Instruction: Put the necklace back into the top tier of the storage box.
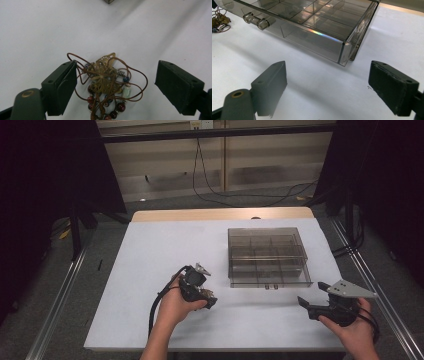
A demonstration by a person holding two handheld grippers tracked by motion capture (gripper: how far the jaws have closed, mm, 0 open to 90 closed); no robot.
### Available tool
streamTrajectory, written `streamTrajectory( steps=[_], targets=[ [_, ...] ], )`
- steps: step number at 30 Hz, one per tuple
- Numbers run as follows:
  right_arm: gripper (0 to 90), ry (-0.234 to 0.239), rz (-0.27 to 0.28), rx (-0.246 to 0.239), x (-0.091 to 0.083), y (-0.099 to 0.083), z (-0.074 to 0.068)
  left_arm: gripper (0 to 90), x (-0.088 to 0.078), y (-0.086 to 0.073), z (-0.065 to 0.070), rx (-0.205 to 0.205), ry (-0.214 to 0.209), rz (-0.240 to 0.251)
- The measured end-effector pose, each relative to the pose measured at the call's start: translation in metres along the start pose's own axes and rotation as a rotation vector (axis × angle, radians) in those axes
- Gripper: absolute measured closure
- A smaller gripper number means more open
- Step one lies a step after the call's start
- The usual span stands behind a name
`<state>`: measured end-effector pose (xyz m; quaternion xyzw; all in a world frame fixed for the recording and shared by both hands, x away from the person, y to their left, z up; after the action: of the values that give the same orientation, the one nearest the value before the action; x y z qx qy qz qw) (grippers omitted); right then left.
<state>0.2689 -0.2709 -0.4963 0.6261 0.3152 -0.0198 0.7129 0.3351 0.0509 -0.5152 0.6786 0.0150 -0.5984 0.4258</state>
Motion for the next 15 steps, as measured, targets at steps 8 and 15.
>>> streamTrajectory(
  steps=[8, 15],
  targets=[
    [15.0, 0.000, -0.002, -0.004, 0.001, 0.000, -0.001, 20.2, 0.000, -0.008, -0.006, -0.008, 0.005, -0.029],
    [15.0, -0.002, 0.000, -0.006, 0.001, 0.000, -0.001, 23.2, 0.002, -0.014, -0.010, -0.004, 0.005, -0.050]
  ],
)
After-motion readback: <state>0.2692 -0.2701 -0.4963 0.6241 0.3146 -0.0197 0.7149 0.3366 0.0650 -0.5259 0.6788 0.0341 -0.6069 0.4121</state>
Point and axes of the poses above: each handheld gripper's, and its own axes: x roughly forward along the jaws, y roughly out of its top, z roughly to its right, the point moved 9 cm from there along x, roughly forward along the jaws, and after that the axes turned 4 degrees about z, right-handed, at the moved point
